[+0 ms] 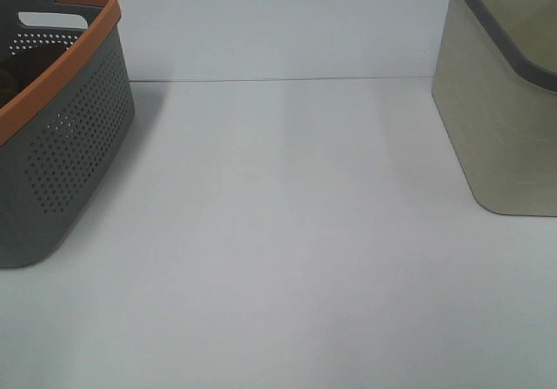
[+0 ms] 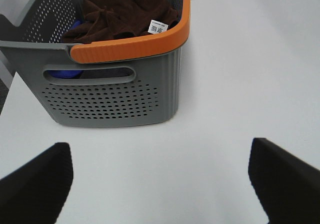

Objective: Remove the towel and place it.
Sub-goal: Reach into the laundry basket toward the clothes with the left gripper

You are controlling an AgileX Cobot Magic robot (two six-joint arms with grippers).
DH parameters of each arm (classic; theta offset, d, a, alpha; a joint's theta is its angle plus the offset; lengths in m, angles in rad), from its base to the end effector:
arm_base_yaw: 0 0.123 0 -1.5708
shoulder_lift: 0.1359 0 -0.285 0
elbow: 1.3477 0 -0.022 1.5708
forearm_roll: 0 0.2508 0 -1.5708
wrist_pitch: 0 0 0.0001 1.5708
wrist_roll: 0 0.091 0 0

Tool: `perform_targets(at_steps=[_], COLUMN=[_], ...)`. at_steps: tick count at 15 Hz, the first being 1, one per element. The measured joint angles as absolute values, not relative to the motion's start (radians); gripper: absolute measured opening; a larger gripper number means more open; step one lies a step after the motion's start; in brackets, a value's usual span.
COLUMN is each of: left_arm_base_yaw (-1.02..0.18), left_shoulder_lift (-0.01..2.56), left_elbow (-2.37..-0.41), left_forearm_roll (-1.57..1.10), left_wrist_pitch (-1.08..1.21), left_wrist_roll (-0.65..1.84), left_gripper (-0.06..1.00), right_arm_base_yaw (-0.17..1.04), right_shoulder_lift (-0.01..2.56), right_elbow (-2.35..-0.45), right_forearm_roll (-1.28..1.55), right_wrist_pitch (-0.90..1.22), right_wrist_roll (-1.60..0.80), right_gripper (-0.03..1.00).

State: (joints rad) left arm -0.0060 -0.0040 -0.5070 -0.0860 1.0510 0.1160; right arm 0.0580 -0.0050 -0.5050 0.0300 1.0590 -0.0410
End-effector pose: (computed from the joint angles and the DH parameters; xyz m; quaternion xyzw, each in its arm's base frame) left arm -0.0061 -0.0068 0.2802 0.0533 0.8453 -0.0138 0.5314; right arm -0.0063 0.0020 0.2788 -0.0427 0.8490 0.0195 0.5263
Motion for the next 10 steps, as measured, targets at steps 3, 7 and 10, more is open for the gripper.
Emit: perform_targets(at_steps=[3, 7, 10], left_arm_base_yaw=[-0.006, -0.006, -0.006], left_shoulder_lift=[-0.004, -0.004, -0.004], left_elbow=[-0.507, -0.507, -0.507], left_forearm_roll=[-0.086, -0.086, -0.086], left_wrist_pitch=[1.051, 1.051, 1.051], left_wrist_roll=[0.116, 0.116, 0.116], left_gripper=[0.89, 0.89, 0.89], right_arm_base_yaw=[0.058, 0.058, 0.058], right_shoulder_lift=[-0.005, -0.005, -0.005], right_elbow=[-0.505, -0.505, -0.505], right_forearm_roll=[0.03, 0.03, 0.03], right_wrist_pitch=[1.059, 1.059, 1.059], right_wrist_roll=[-0.041, -0.041, -0.041], right_gripper=[0.76, 0.76, 0.76])
